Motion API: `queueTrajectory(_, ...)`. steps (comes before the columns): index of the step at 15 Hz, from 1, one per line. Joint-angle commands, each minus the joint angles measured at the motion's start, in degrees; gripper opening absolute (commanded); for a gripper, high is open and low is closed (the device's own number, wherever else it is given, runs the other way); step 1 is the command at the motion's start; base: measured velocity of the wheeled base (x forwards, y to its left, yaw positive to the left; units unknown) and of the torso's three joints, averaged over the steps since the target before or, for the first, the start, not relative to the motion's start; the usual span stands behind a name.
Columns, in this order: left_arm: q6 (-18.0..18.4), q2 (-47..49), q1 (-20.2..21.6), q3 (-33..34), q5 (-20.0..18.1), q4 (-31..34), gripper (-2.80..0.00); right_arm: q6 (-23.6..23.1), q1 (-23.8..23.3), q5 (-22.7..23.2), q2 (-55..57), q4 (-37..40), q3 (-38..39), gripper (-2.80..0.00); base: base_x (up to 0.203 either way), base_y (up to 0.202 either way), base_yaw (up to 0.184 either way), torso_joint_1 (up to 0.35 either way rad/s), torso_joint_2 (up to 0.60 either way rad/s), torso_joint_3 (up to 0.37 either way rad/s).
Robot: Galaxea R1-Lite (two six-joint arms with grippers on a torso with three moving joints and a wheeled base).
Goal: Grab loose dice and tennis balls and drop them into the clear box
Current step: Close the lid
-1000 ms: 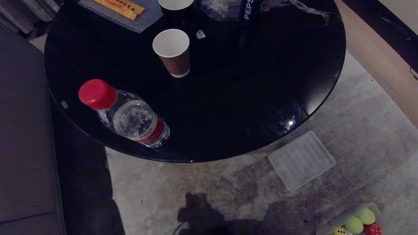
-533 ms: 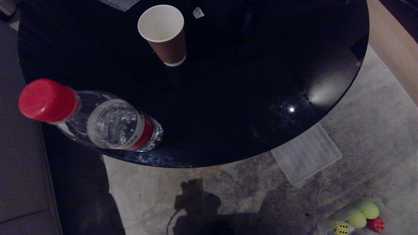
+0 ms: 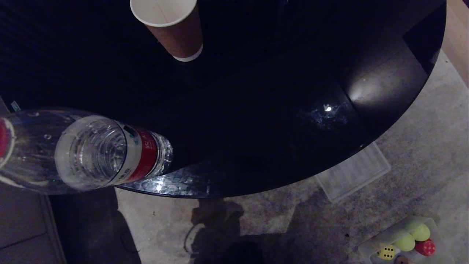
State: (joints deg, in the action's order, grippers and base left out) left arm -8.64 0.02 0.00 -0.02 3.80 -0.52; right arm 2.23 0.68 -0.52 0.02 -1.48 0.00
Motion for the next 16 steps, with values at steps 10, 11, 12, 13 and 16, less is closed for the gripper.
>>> queueTrajectory(10,-0.06,-0.02,0.0,0.02,-0.02,-0.01,-2.8,-0.02,-0.41,-0.23,11.71,8.48,-11.96,-2.8,0.0,0.0,0.0,0.001,0.0,-0.006)
queueTrajectory(11,-0.06,-0.11,0.0,0.02,0.03,-0.01,-2.8,0.2,-0.45,-0.27,17.07,9.36,-14.47,-2.8,0.0,0.0,0.0,0.0,0.0,0.0)
queueTrajectory(12,-0.06,-0.02,0.0,0.02,0.06,-0.01,-2.8,0.48,-0.57,-0.35,23.0,9.61,-16.67,-2.8,0.0,0.0,0.0,0.0,0.0,0.0)
queueTrajectory(13,-0.06,-0.07,0.0,0.02,0.06,-0.01,-2.8,0.69,-0.78,-0.53,28.51,9.12,-18.24,-2.8,0.0,0.0,0.0,0.0,0.0,0.0)
queueTrajectory(16,-0.06,-0.02,0.0,0.02,0.06,-0.01,-2.8,1.75,-1.48,-1.83,44.73,2.95,-20.18,-2.8,0.0,0.0,0.0,0.0,0.0,0.0)
